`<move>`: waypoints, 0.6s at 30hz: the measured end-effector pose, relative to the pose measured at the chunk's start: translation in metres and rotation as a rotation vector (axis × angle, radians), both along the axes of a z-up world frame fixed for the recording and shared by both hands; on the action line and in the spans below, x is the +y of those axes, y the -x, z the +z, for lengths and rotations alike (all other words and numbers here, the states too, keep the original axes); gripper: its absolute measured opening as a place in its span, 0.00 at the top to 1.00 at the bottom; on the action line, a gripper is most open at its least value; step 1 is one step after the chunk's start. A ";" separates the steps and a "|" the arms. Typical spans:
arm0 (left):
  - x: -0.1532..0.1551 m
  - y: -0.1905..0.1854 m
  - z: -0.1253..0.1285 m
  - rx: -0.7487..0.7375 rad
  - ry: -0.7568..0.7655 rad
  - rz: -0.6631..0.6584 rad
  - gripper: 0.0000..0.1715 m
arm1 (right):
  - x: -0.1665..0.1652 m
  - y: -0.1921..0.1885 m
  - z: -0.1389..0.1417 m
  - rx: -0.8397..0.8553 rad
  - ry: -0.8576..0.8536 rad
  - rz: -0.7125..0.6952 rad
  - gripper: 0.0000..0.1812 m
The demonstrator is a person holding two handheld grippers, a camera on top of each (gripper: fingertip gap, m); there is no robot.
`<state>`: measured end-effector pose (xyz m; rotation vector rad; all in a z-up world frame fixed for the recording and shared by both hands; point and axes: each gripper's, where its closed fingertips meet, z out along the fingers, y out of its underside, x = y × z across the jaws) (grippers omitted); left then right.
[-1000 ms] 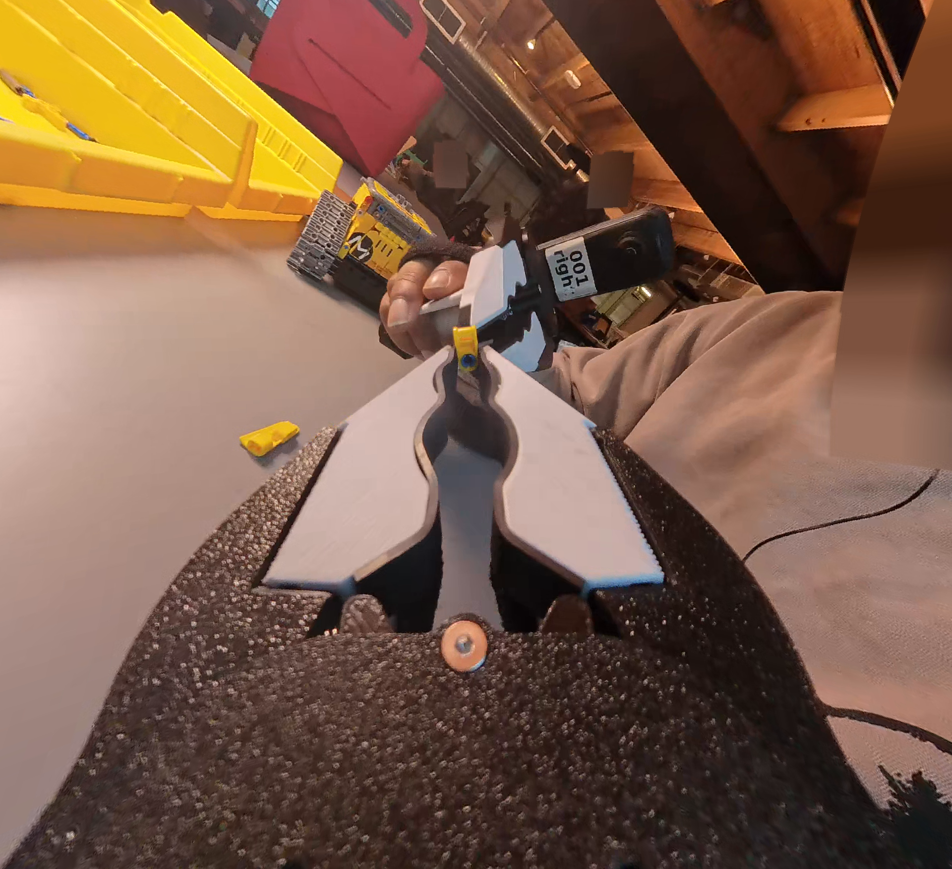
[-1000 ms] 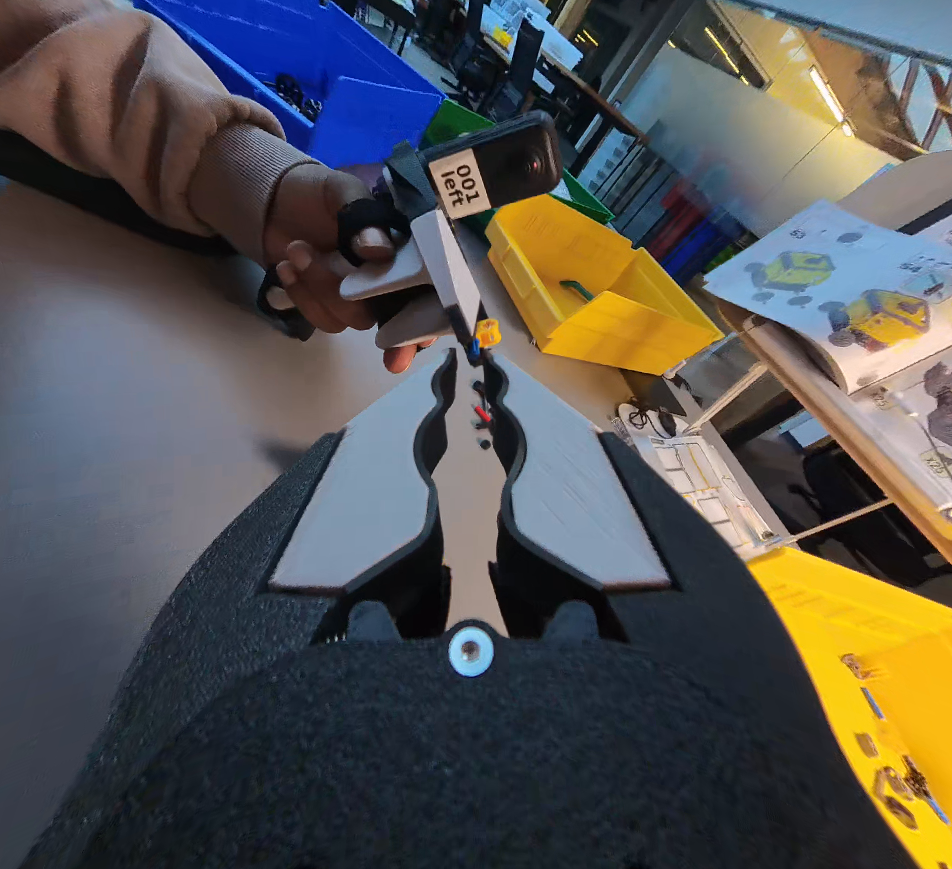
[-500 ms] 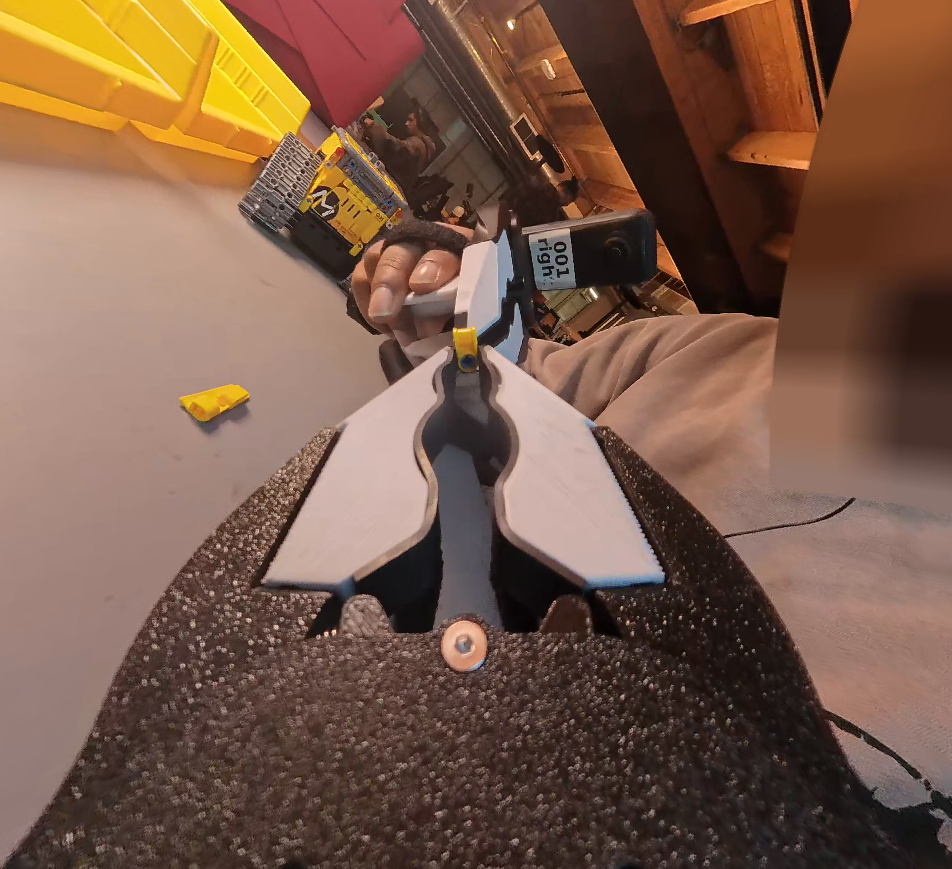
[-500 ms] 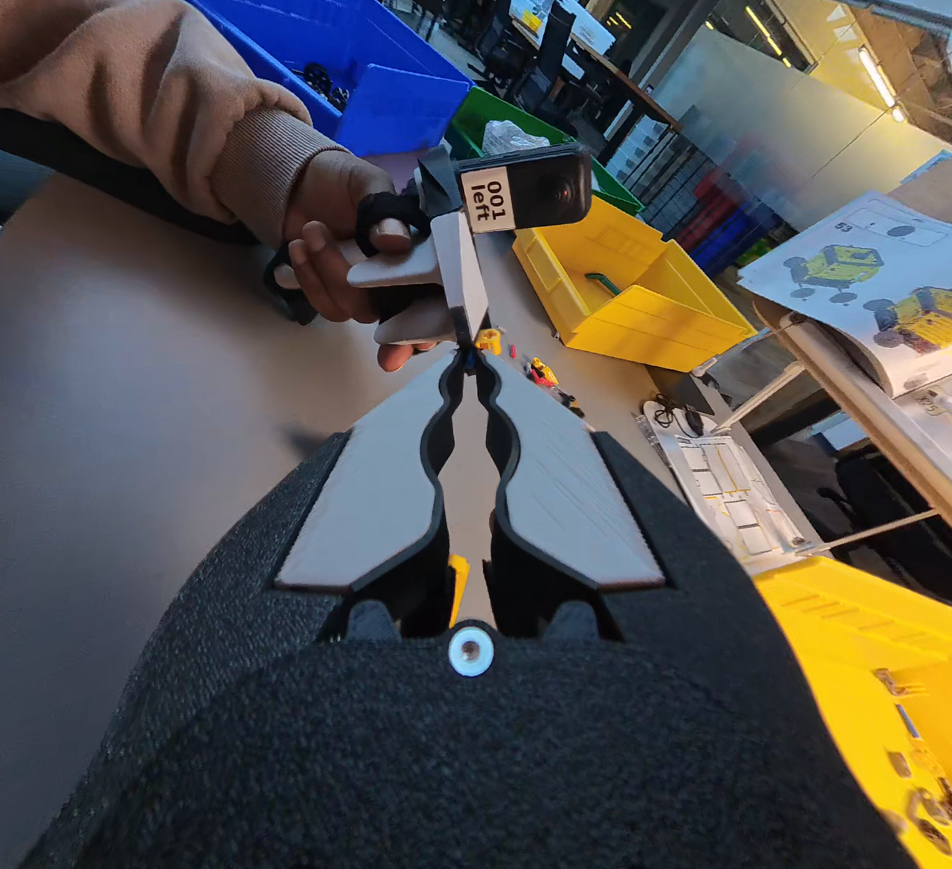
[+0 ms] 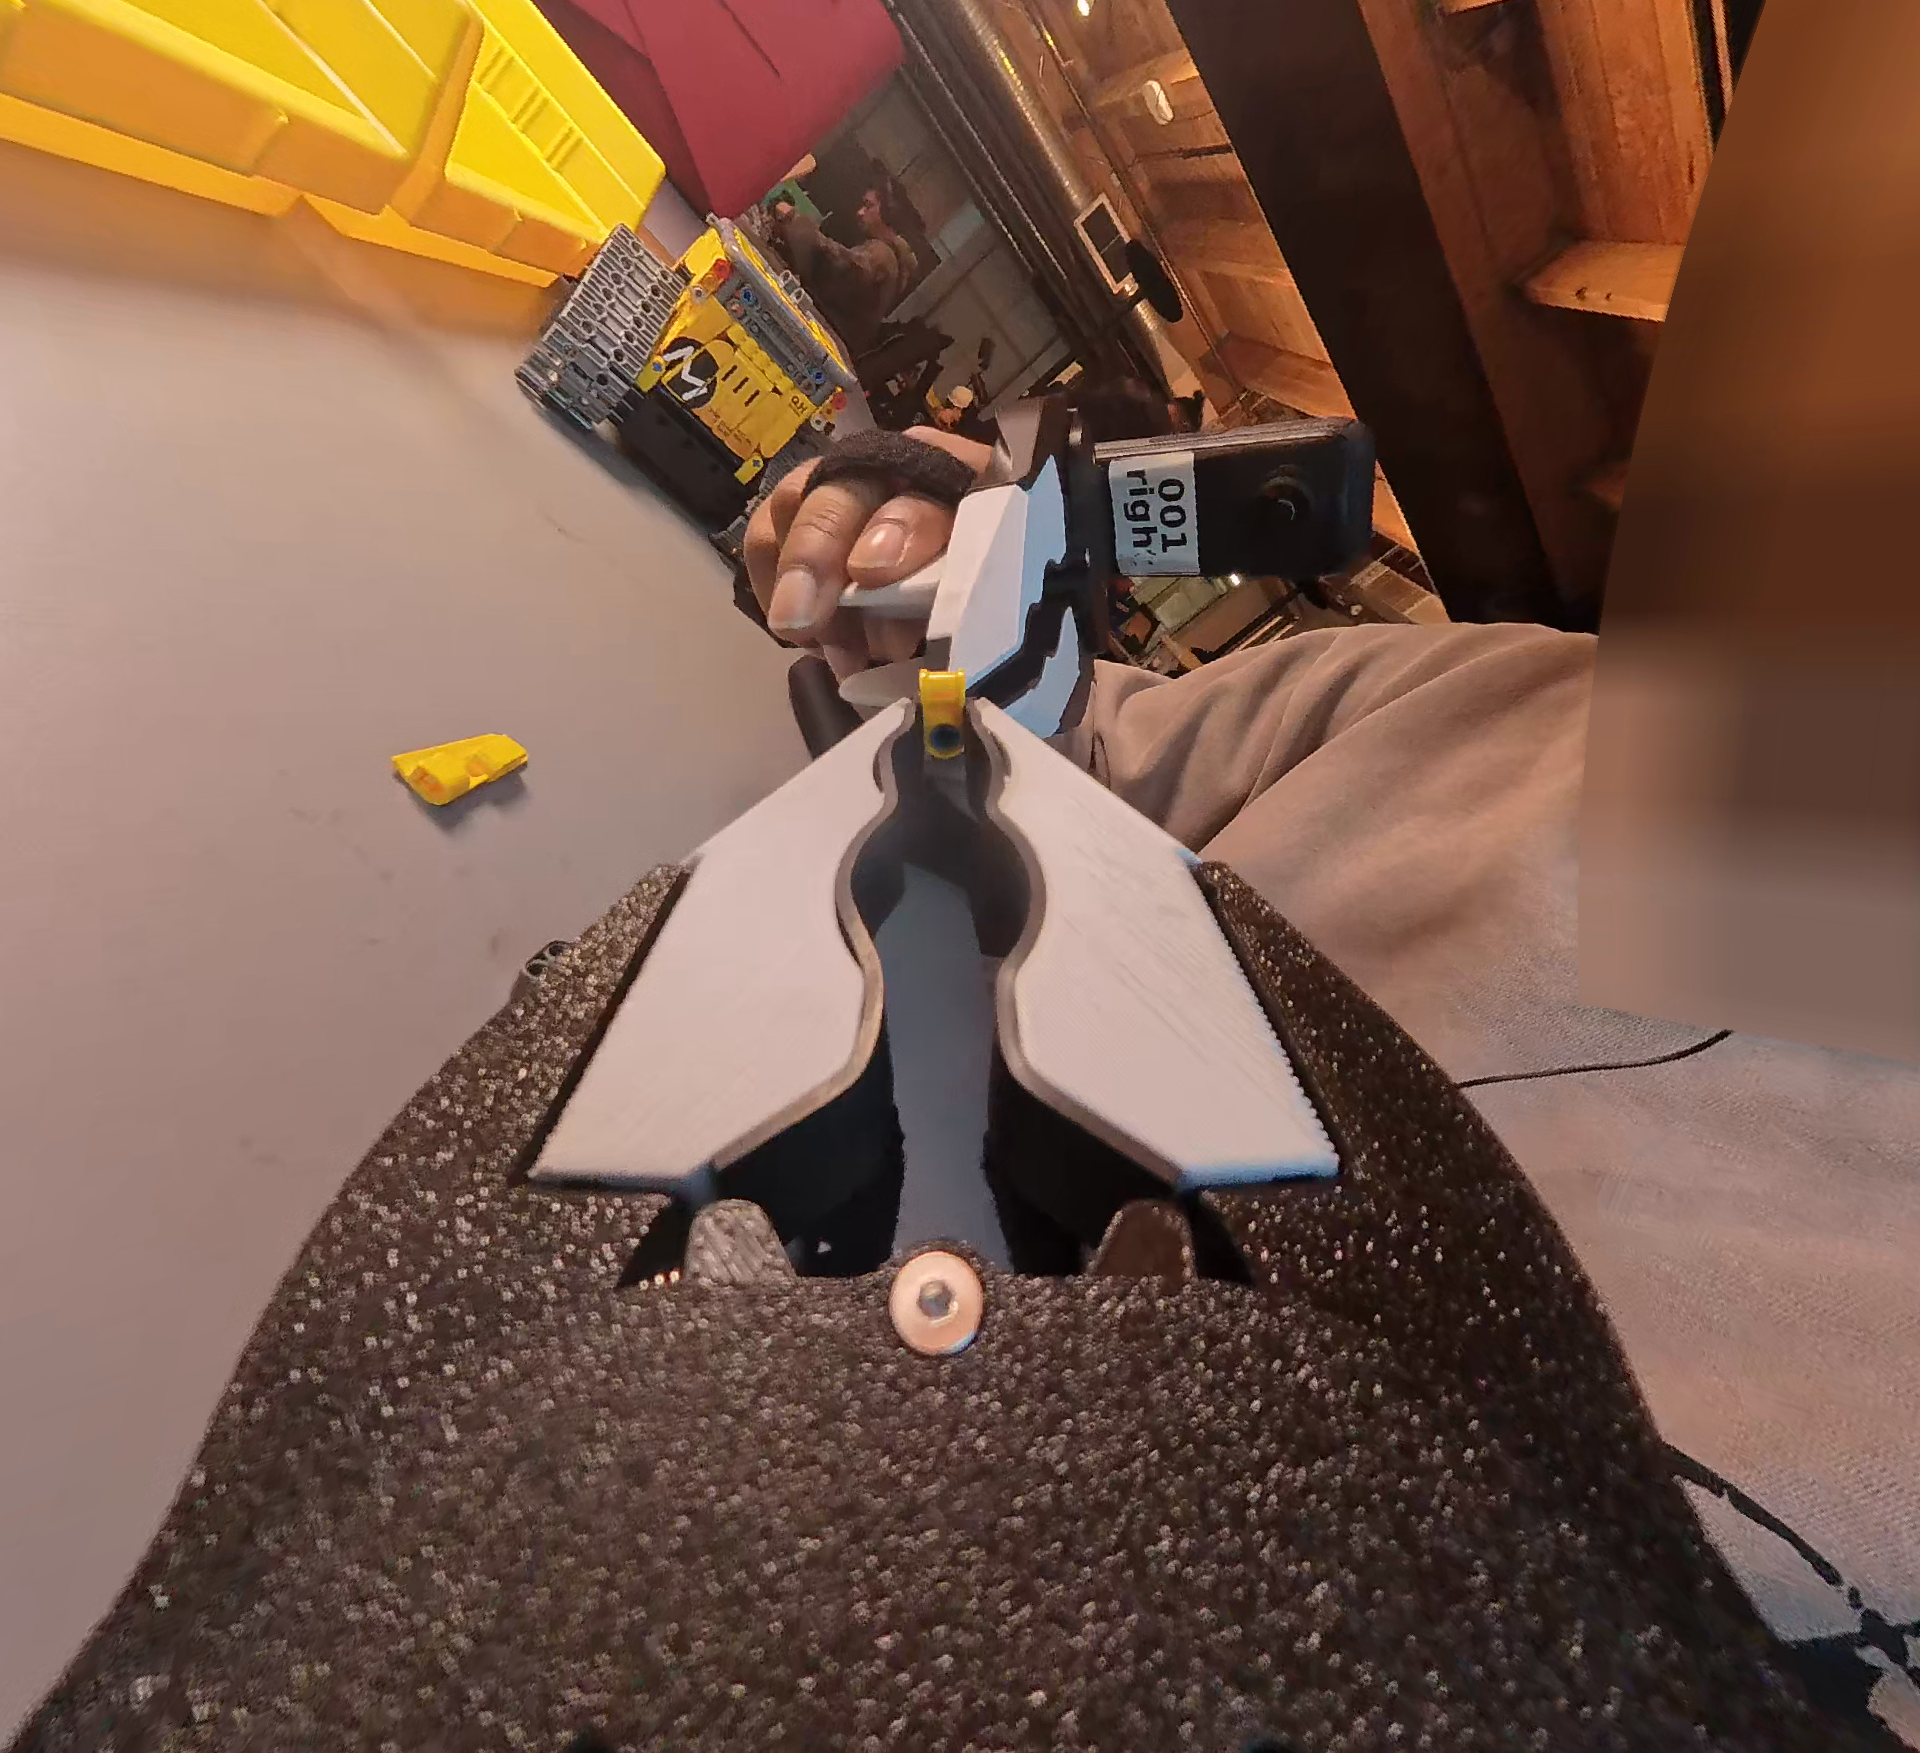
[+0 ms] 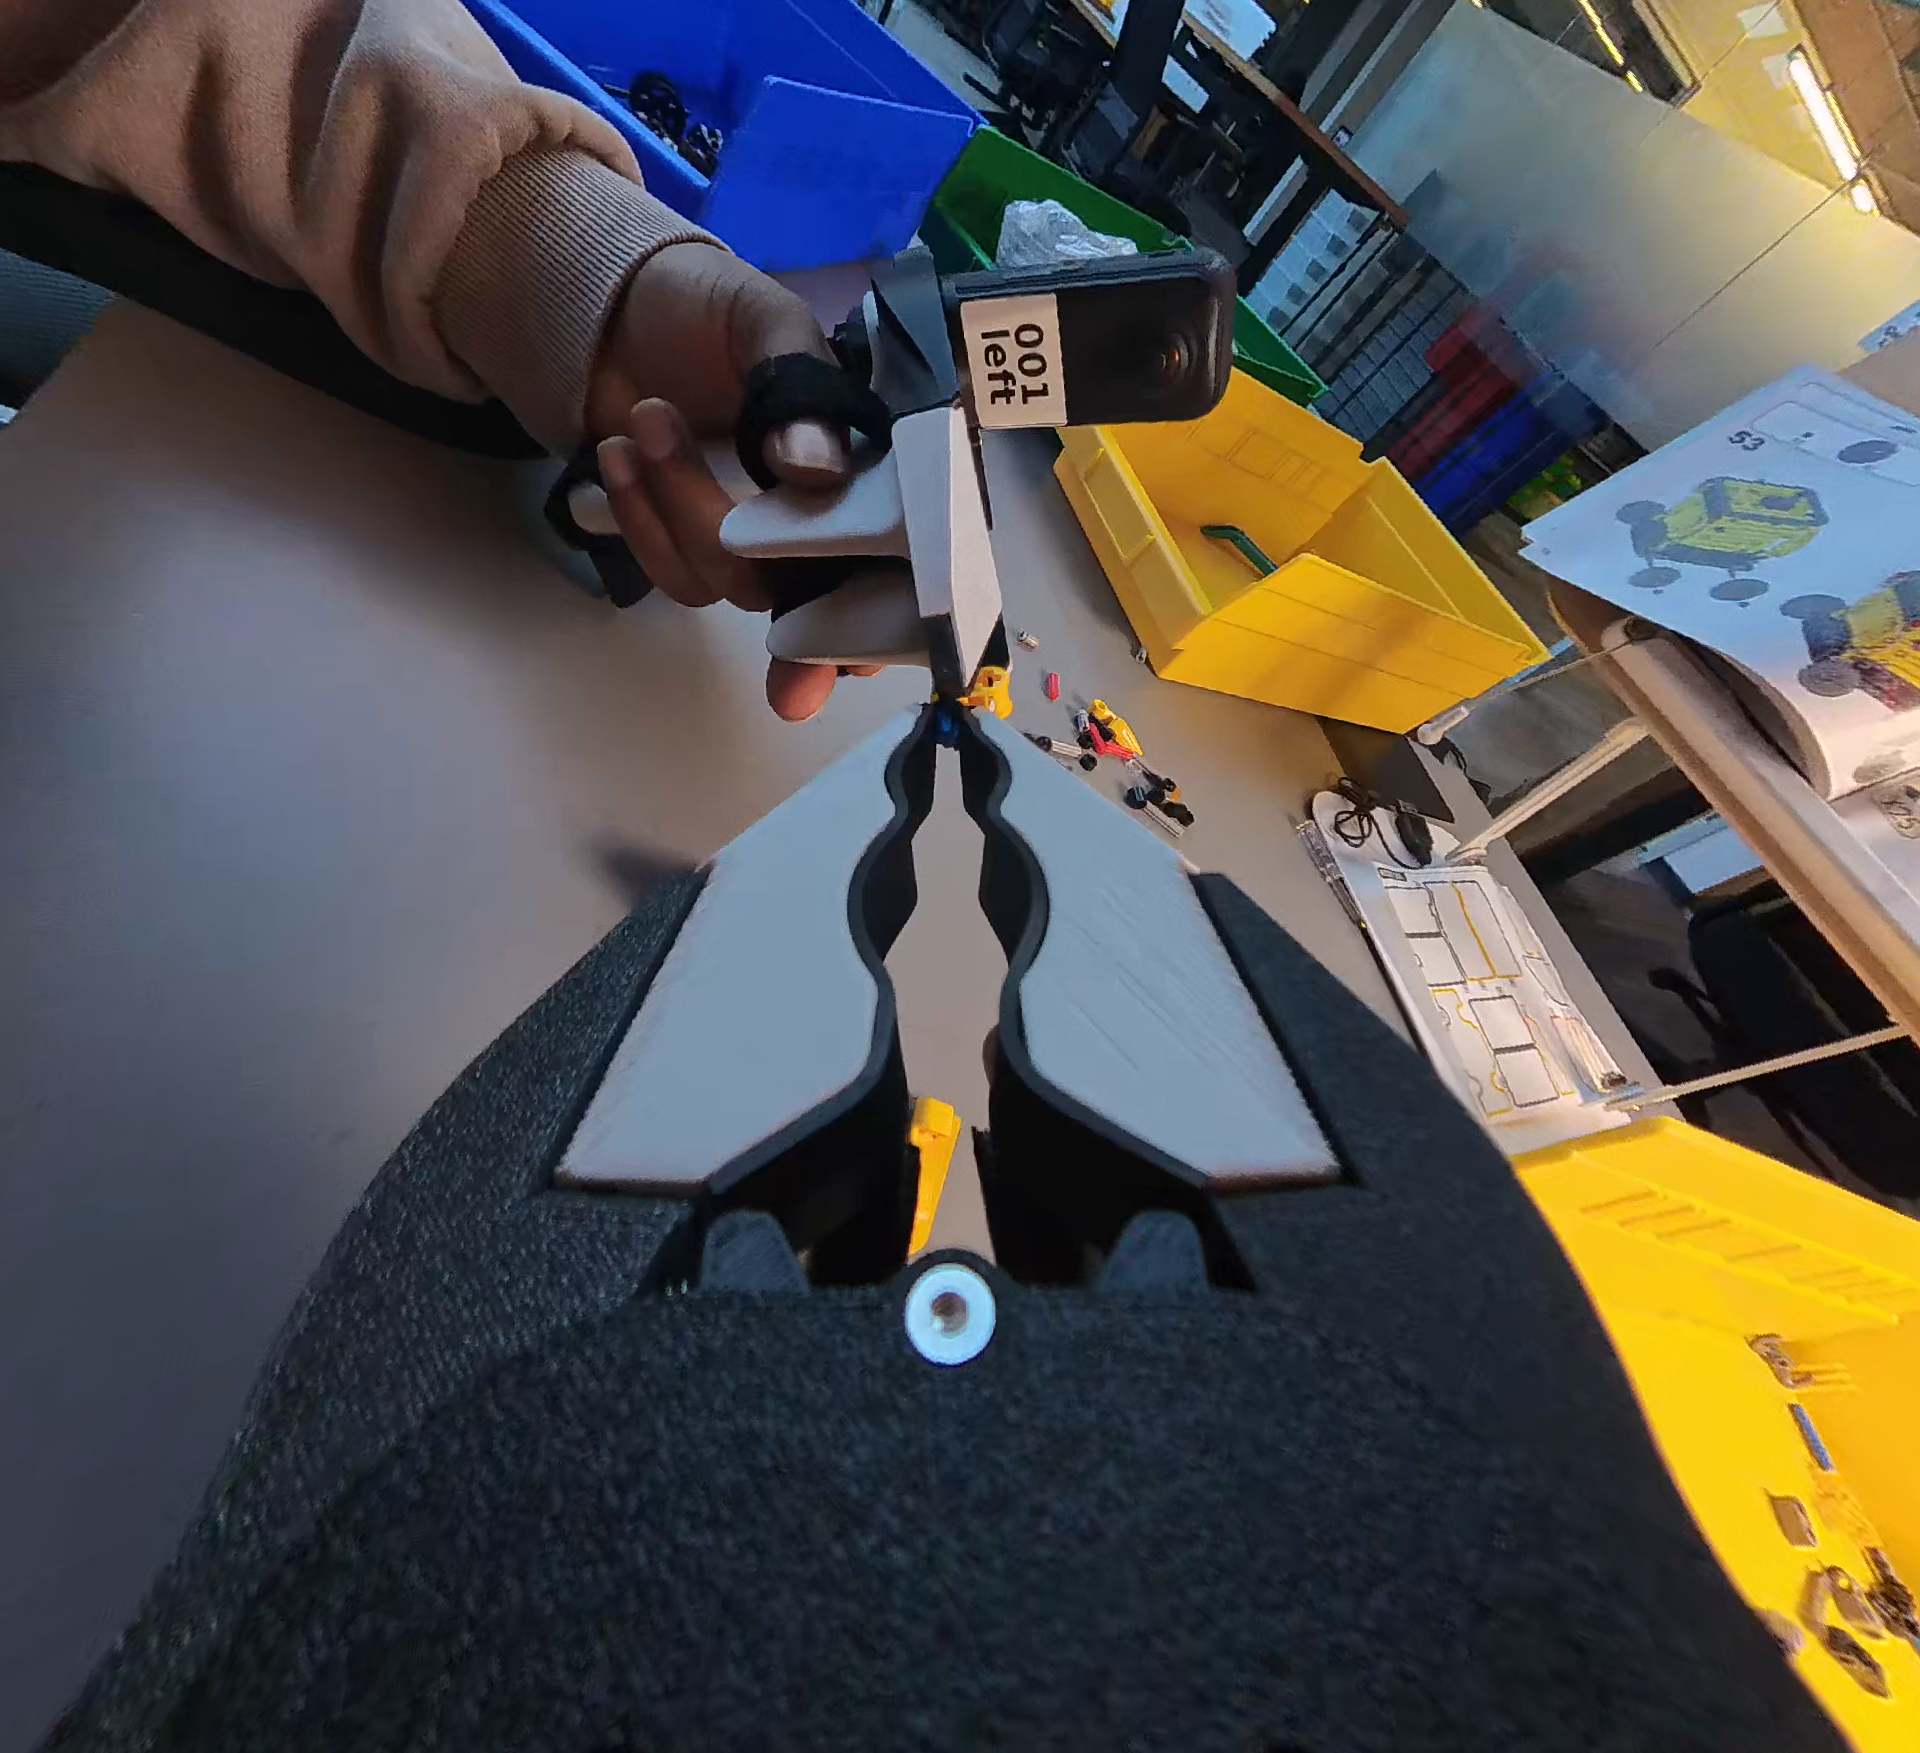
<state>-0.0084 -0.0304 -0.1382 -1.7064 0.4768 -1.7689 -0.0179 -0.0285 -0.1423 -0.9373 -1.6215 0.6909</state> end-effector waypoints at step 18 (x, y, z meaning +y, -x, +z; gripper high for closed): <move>0.020 0.037 -0.008 0.341 -0.348 0.206 0.96 | 0.068 -0.036 0.032 0.180 0.284 -0.142 0.99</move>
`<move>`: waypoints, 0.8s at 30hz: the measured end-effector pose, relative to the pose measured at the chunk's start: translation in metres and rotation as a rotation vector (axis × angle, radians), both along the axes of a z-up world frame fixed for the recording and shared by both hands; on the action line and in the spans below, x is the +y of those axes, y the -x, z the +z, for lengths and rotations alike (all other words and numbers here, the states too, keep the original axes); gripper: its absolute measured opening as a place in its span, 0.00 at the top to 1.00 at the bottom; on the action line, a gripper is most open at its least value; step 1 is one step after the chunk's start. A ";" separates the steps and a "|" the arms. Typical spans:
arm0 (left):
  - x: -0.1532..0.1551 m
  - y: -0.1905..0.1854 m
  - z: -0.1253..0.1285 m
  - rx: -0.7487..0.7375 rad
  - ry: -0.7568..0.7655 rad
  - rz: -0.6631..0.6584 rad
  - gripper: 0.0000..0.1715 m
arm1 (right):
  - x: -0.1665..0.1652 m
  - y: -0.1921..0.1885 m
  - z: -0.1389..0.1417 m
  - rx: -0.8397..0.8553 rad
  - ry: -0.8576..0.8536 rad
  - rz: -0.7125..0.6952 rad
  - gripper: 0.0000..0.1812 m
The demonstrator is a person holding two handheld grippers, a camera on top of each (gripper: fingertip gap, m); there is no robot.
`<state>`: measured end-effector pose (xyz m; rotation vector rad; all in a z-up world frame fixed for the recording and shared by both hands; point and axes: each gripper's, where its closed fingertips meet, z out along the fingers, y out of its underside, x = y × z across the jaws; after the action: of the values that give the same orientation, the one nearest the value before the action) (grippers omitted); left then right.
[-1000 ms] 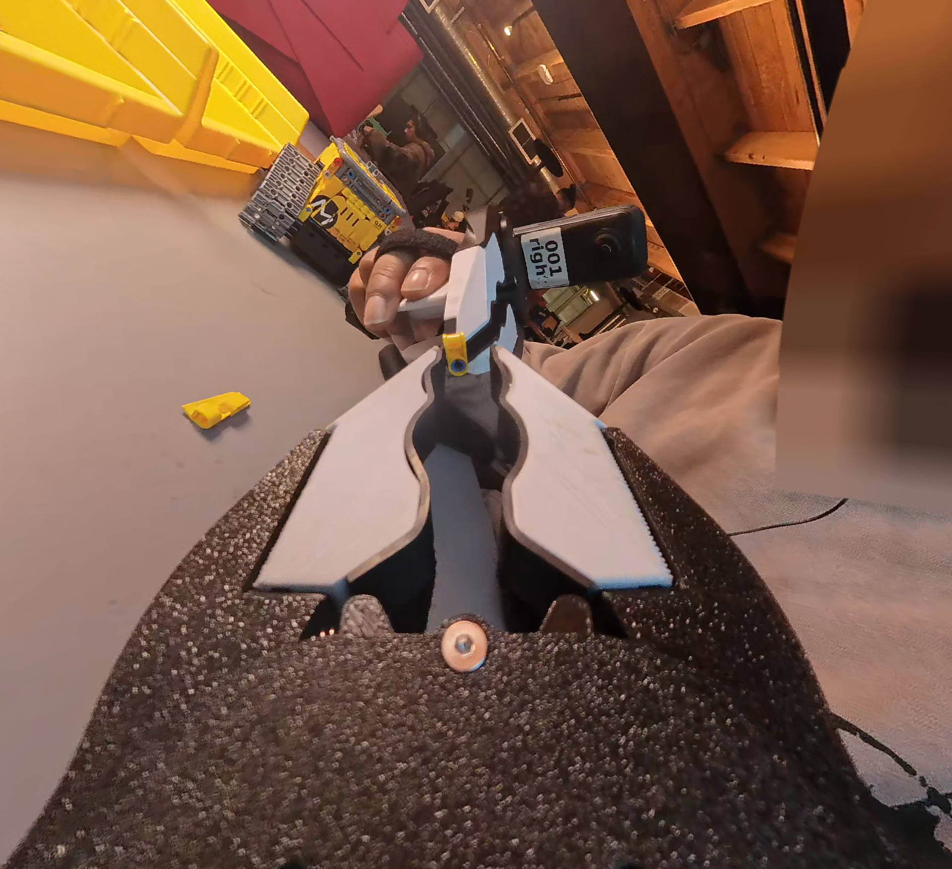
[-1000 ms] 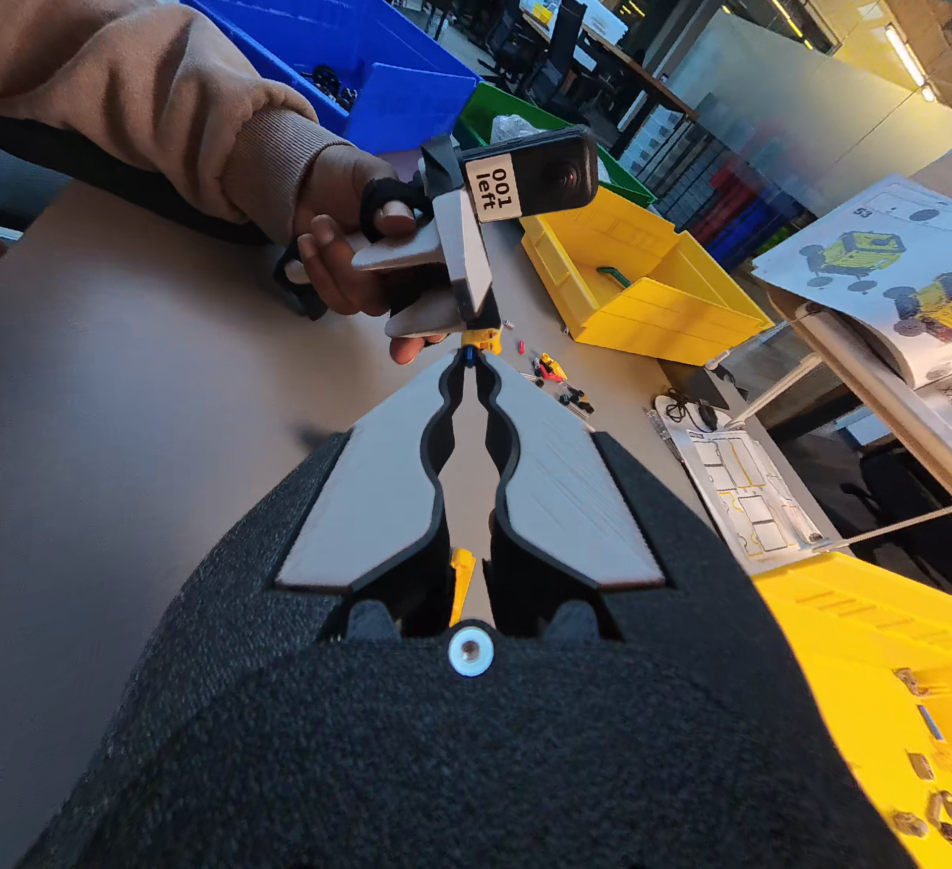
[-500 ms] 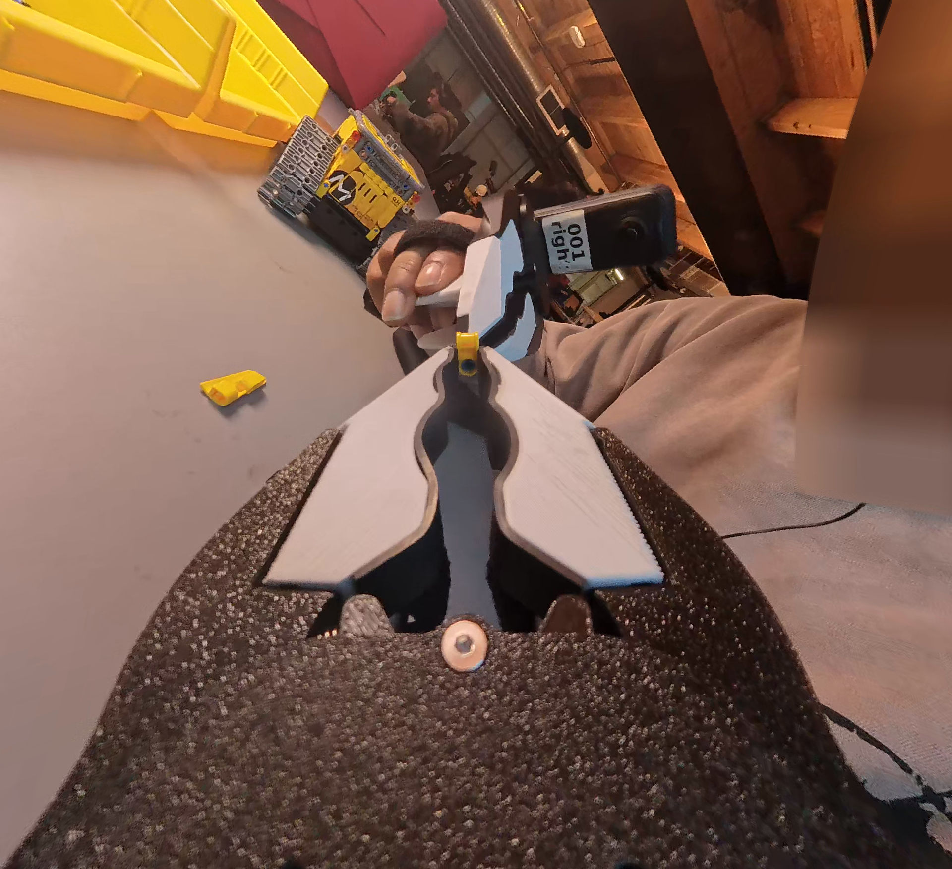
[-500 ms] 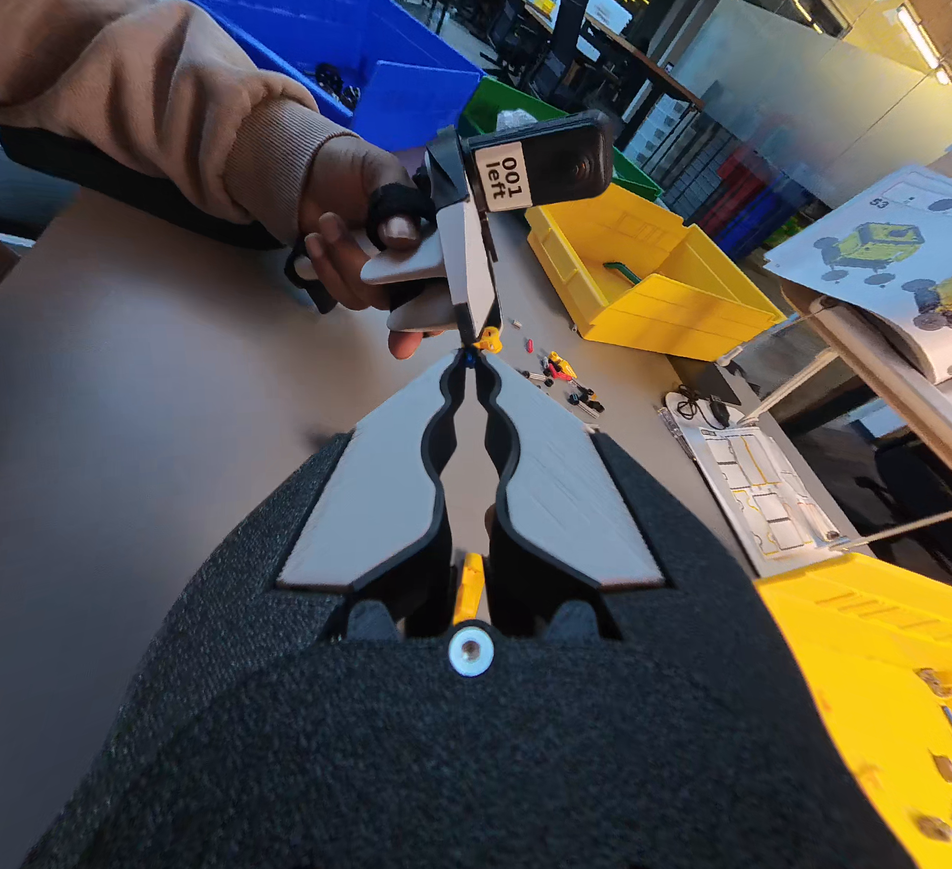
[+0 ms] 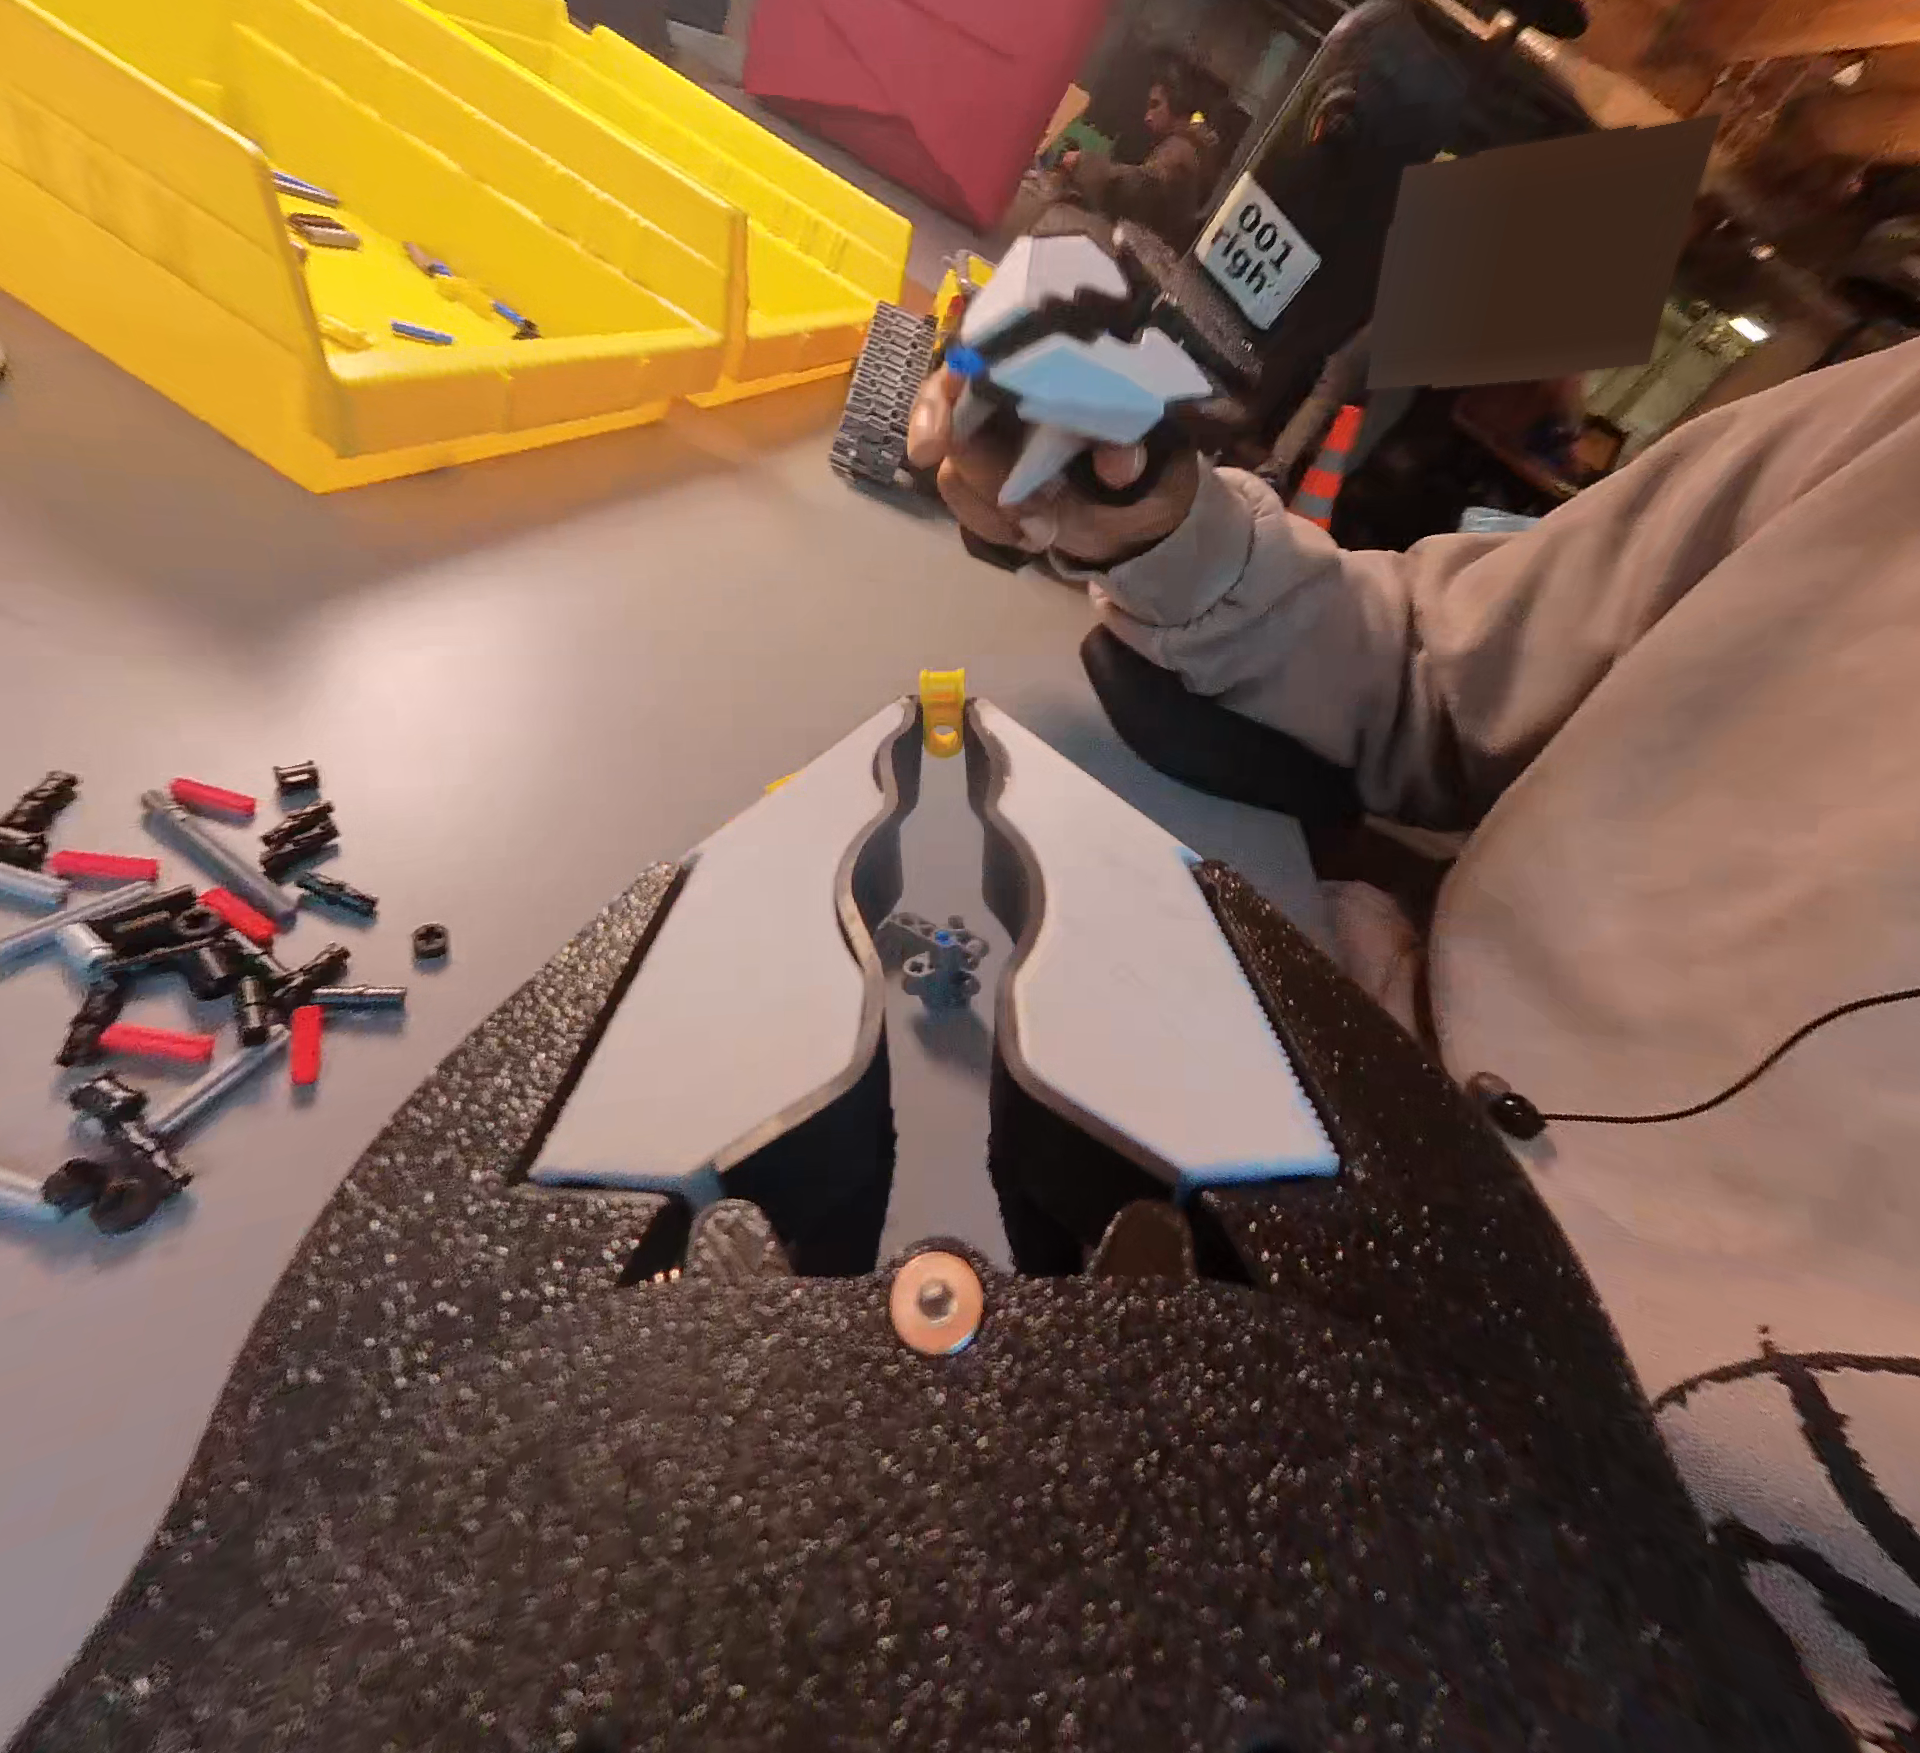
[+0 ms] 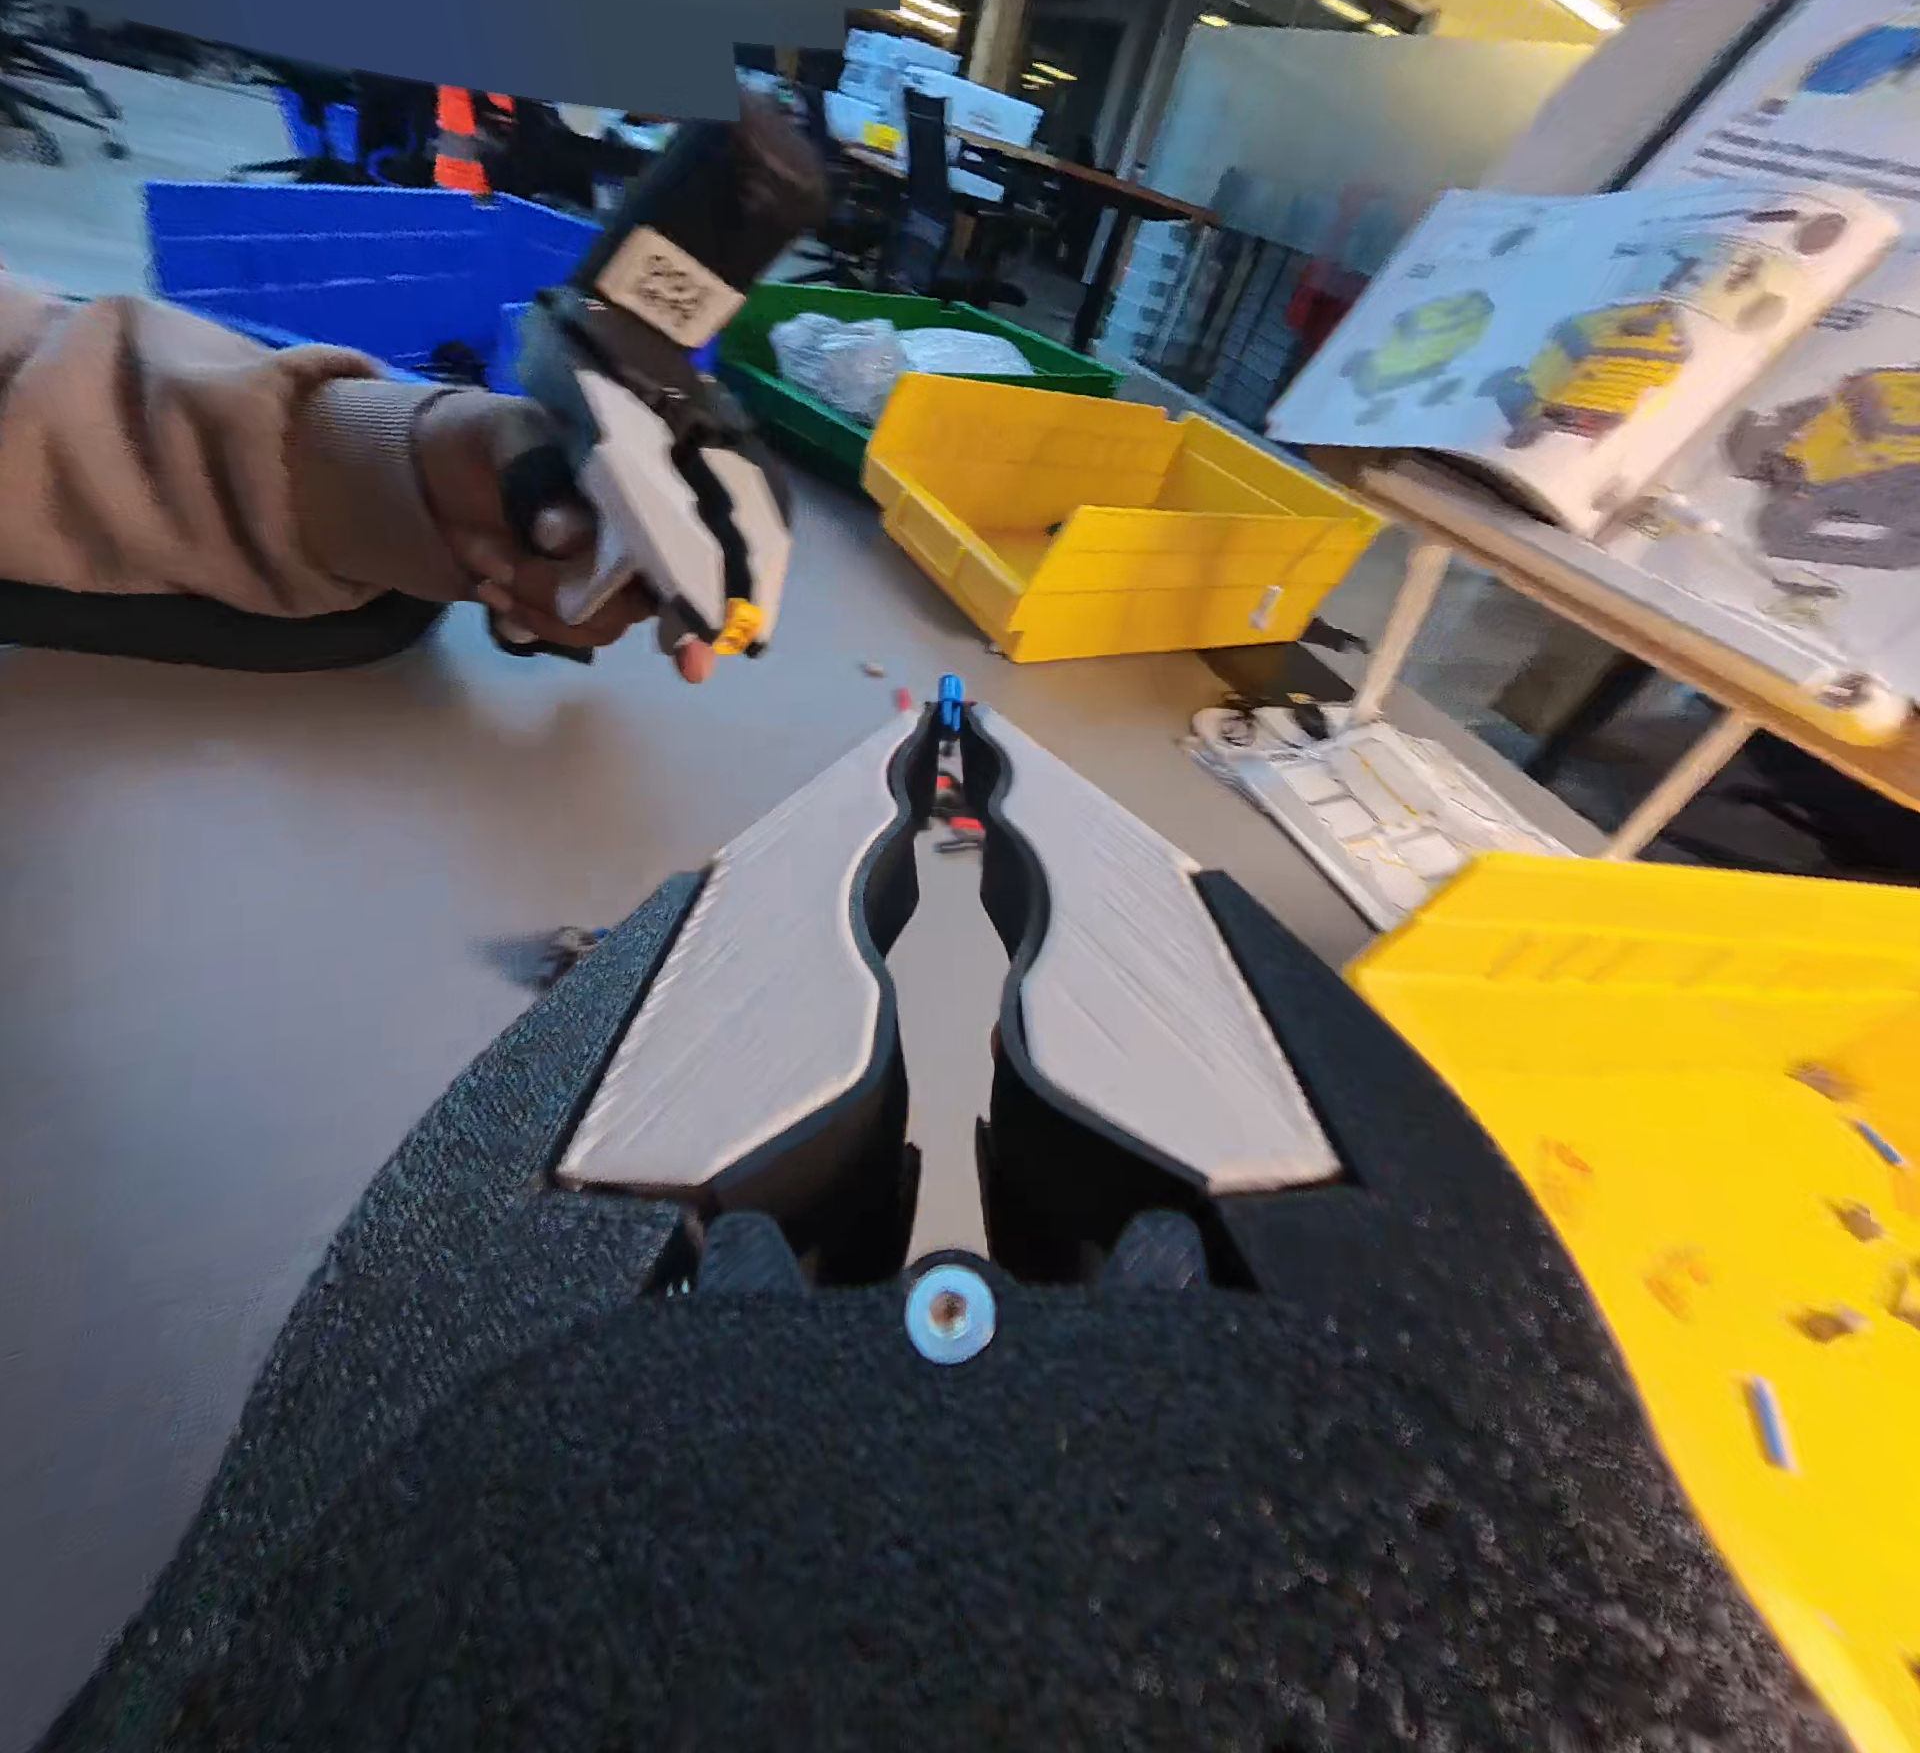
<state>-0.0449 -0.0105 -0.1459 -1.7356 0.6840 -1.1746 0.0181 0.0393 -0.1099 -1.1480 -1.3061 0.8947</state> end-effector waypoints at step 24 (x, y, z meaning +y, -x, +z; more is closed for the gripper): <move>0.013 0.003 -0.016 0.123 -0.087 0.140 0.96 | 0.188 -0.105 0.047 -0.339 -0.058 -0.593 0.70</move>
<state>-0.0479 0.0029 -0.1622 -1.7628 0.6655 -0.9354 0.1229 0.2278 -0.0628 -1.5723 -1.1413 0.2309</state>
